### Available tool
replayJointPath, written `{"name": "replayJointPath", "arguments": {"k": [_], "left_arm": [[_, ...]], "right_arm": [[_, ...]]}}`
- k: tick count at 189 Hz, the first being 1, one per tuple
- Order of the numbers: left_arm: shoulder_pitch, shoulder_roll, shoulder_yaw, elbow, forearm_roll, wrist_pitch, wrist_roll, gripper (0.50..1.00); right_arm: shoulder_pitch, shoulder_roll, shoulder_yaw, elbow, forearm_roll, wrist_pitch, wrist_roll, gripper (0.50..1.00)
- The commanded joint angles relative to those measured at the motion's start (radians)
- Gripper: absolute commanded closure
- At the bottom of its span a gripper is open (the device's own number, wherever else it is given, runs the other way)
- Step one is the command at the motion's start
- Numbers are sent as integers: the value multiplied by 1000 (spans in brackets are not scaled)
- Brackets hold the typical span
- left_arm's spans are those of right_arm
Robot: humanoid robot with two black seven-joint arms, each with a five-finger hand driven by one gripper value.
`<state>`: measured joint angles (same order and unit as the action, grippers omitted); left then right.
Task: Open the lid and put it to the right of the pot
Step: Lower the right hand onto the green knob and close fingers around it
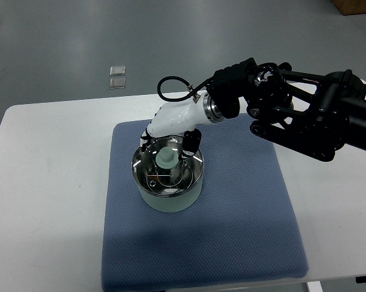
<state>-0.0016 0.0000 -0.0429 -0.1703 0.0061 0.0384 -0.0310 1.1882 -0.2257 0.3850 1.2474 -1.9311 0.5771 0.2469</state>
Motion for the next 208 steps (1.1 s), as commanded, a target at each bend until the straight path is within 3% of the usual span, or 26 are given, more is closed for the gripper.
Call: {"name": "replayJointPath", "arguments": {"k": [1,62,95,208], "left_arm": [[0,0,0,0,0,0,0,500],[0,0,0,0,0,0,0,500],[0,0,0,0,0,0,-1,500],[0,0,0,0,0,0,0,500]], "right_arm": [[1,5,0,0,-11,1,0,722],[2,3,0,9,-17,1,2,746],[1,0,0,10,-19,3,2,801],[-13,5,0,10,-26,-3,2,812]]}}
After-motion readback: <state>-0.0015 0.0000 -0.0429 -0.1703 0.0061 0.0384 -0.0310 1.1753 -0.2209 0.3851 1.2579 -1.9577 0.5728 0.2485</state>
